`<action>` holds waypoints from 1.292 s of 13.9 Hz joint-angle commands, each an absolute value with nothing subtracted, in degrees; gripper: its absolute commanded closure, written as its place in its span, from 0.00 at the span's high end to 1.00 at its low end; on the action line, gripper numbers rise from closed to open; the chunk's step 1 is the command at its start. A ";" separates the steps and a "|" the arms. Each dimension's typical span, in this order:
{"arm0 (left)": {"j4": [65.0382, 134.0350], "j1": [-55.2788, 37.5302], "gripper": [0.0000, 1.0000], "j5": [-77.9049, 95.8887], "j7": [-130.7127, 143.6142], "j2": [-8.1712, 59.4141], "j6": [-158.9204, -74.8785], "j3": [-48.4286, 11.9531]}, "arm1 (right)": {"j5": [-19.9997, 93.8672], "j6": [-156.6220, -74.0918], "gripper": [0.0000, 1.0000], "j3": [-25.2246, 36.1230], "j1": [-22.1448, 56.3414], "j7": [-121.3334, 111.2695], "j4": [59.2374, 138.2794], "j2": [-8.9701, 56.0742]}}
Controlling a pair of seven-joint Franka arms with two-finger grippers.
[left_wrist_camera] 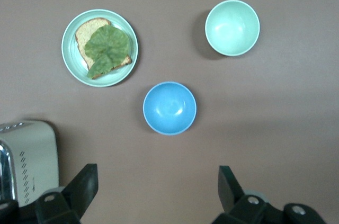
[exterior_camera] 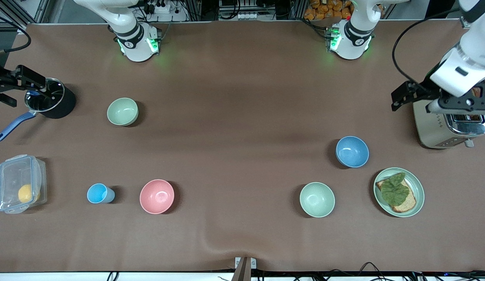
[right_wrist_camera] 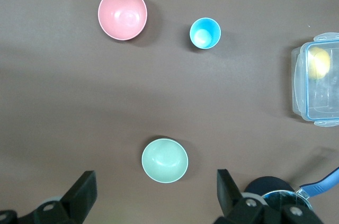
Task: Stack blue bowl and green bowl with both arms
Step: 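Reach the left gripper toward the blue bowl beside the toast plate, then lower the left gripper to the blue bowl while the right gripper reaches the green bowl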
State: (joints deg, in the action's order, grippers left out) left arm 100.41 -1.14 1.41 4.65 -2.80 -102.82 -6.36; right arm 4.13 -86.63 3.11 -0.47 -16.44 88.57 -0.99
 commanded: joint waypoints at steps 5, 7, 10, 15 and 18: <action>104.15 0.09 1.00 1.15 4.47 3.50 -115.48 -7.03 | 3.69 -84.29 1.00 2.99 -0.97 -17.14 87.71 -0.09; 104.06 -0.26 1.00 1.49 4.92 7.36 -116.27 -7.21 | 2.99 -84.29 1.00 3.08 -1.40 -17.40 87.71 1.92; 104.76 -0.17 1.00 2.37 4.92 11.59 -121.53 -7.47 | 2.99 -84.73 1.00 3.08 -3.16 -17.84 86.40 8.76; 104.59 -0.53 1.00 2.64 5.18 15.64 -125.42 -8.35 | 3.34 -85.34 1.00 3.08 -7.64 -18.11 87.27 13.80; 105.81 -1.84 1.00 1.94 11.14 17.92 -124.46 -8.44 | 3.43 -88.56 1.00 3.08 -7.03 -15.22 94.01 13.36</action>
